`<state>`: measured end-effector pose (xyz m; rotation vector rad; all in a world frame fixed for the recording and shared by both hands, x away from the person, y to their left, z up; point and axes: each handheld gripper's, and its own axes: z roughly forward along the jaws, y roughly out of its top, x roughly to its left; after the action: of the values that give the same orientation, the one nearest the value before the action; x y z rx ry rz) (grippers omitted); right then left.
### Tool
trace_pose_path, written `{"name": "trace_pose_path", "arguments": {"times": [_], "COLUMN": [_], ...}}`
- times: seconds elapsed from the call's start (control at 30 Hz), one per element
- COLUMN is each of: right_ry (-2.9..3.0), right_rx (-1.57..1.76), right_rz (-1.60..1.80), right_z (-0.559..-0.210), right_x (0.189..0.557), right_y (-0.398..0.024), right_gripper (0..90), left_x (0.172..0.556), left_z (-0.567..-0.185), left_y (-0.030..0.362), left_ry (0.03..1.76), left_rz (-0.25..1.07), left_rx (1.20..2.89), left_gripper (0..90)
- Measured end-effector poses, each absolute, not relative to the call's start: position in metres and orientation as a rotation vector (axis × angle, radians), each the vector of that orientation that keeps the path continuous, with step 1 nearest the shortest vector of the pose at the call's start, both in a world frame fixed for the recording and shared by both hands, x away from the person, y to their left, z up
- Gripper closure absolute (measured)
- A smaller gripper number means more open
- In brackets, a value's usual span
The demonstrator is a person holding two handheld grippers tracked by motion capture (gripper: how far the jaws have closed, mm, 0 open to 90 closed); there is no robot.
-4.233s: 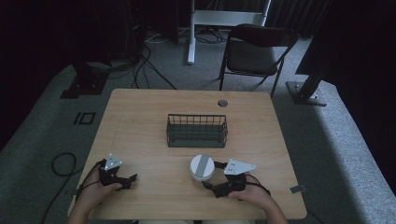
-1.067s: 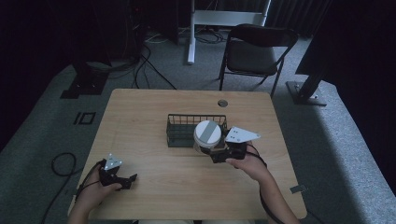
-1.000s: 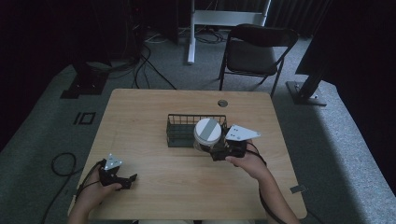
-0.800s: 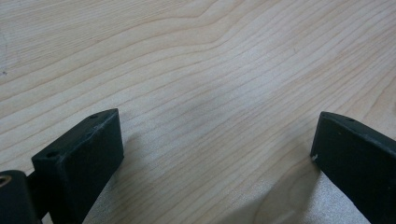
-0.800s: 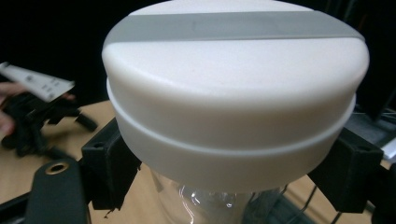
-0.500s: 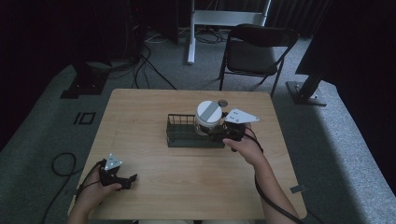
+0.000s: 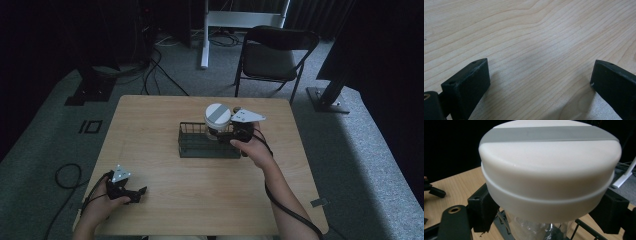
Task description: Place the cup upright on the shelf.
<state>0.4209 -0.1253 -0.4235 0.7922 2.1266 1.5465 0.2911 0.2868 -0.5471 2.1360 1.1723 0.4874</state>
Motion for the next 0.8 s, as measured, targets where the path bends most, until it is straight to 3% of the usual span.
{"name": "trace_pose_path", "arguments": {"times": [0.8], "right_ry": [2.1], "right_rx": [0.977], "right_rz": [1.437], "right_z": [-0.451], "right_x": [0.426], "right_y": [-0.101], "right_gripper": [18.4], "left_x": [0.291], "left_z": [-0.547], "left_y": [0.287], "left_ry": [1.173], "left_rz": [0.488], "left_rx": [2.135], "left_gripper": [2.9]}}
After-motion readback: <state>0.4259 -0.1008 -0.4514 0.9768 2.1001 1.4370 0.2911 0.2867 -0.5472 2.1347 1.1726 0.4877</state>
